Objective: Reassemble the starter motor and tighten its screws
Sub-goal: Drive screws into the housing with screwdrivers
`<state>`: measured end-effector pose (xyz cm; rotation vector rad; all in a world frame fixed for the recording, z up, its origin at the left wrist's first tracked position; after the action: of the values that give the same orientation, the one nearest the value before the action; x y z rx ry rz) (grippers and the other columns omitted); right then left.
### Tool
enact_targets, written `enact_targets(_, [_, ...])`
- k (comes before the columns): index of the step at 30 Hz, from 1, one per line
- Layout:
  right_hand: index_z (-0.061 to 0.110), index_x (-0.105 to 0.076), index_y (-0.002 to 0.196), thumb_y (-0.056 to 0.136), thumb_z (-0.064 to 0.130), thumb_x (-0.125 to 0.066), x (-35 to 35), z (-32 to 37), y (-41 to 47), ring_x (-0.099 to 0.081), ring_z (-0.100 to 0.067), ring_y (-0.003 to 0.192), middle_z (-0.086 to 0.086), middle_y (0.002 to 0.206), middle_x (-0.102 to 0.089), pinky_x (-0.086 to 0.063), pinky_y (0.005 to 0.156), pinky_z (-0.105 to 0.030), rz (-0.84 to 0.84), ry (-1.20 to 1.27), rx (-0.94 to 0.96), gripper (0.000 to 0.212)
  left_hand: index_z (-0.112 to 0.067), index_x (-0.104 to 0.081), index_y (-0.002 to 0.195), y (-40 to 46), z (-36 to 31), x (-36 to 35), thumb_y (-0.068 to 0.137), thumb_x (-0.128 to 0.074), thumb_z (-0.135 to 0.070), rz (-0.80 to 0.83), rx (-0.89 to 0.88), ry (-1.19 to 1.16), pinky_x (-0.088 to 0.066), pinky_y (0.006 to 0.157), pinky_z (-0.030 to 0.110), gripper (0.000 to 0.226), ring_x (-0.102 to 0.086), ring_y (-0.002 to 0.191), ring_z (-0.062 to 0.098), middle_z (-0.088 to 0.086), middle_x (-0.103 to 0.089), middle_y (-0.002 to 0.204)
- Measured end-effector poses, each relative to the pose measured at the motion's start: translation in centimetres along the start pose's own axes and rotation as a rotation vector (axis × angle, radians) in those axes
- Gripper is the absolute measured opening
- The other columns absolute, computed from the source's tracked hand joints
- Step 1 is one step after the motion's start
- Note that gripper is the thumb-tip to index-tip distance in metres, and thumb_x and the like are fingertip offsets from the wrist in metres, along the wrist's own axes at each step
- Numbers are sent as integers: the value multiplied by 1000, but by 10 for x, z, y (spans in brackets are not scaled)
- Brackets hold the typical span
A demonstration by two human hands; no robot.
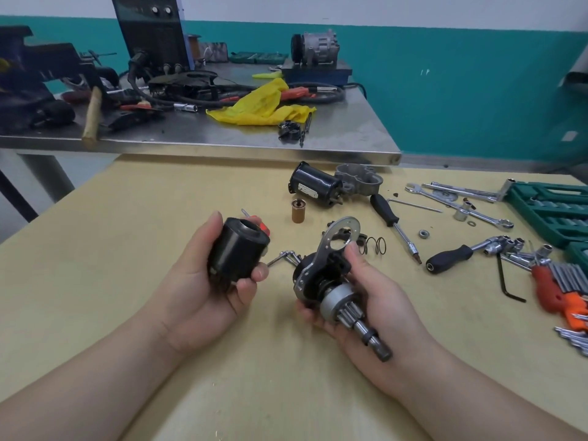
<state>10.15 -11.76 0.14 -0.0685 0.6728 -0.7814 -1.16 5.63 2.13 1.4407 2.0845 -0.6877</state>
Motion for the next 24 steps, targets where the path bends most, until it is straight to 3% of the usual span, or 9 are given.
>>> enact_targets(4, [12,-85,102,75,59,-75,-5,1,-5,-78,-32,90,-19,117,-79,-61,67,-39,42,-42,10,54,-23,-82,97,5,2,3,87,-74,-58,-58,-7,28,-55,53,20,38,-64,69,17,10,-74,100])
enact_targets(6, [12,-85,99,75,59,-76,-8,2,-8,-78,-33,85,-21,114,-79,-61,63,-37,61,-47,5,54,-24,-80,96,3,2,4,82,-80,-52,-71,-34,76,-56,58,23,32,-66,72,20,11,-74,103])
enact_targets(9, [12,-86,97,79,58,-75,-14,4,-13,-77,-34,80,-22,110,-79,-61,60,-36,101,-51,-16,50,-26,-75,110,-1,1,9,66,-97,-41,-58,-111,154,-61,69,31,51,-71,84,25,9,-72,113])
enact_targets(11, [13,-86,97,85,55,-78,-19,5,-18,-77,-32,80,-20,108,-79,-61,60,-35,147,-53,-38,45,-25,-72,125,-2,0,11,69,-93,-30,-67,-162,229,-63,76,34,60,-72,92,26,8,-71,116])
enact_targets(13, [14,-86,98,85,54,-76,-24,5,-23,-78,-30,79,-18,106,-79,-61,59,-34,198,-57,-61,44,-19,-69,138,-2,-1,9,67,-91,-24,-54,-206,316,-61,85,38,74,-69,97,31,16,-70,118])
enact_targets(15, [12,-84,101,89,51,-68,-27,3,-27,-78,-29,79,-18,103,-78,-60,57,-32,247,-49,-86,43,-12,-66,142,-3,2,5,61,-102,-28,-20,-209,380,-50,99,52,91,-63,108,41,31,-65,130])
enact_targets(19, [15,-84,103,97,46,-58,-32,-1,-35,-77,-26,79,-15,100,-78,-59,55,-29,334,-40,-153,41,-4,-68,133,-8,9,-2,71,-94,-30,-7,-217,479,-35,91,59,72,-54,107,49,48,-53,132])
enact_targets(21, [18,-84,104,97,46,-57,-34,-1,-38,-78,-24,82,-11,101,-79,-59,57,-28,358,-44,-184,40,-7,-68,131,-10,11,-4,70,-98,-47,-9,-218,492,-43,86,54,79,-57,104,47,45,-55,130])
enact_targets(24, [14,-82,109,97,47,-60,-35,-2,-40,-77,-23,81,-11,102,-78,-58,57,-27,367,-51,-235,42,-13,-67,130,-12,14,-9,67,-93,-66,34,-193,485,-58,74,34,86,-63,95,35,33,-63,120])
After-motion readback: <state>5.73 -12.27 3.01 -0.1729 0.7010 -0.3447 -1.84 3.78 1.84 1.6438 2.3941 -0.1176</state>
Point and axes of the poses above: each hand's wrist, its own y-axis towards the middle knuckle, its own x-axis out of the back of the hand, z = x × y, the point moved 3 cm from there along y, towards the middle knuckle
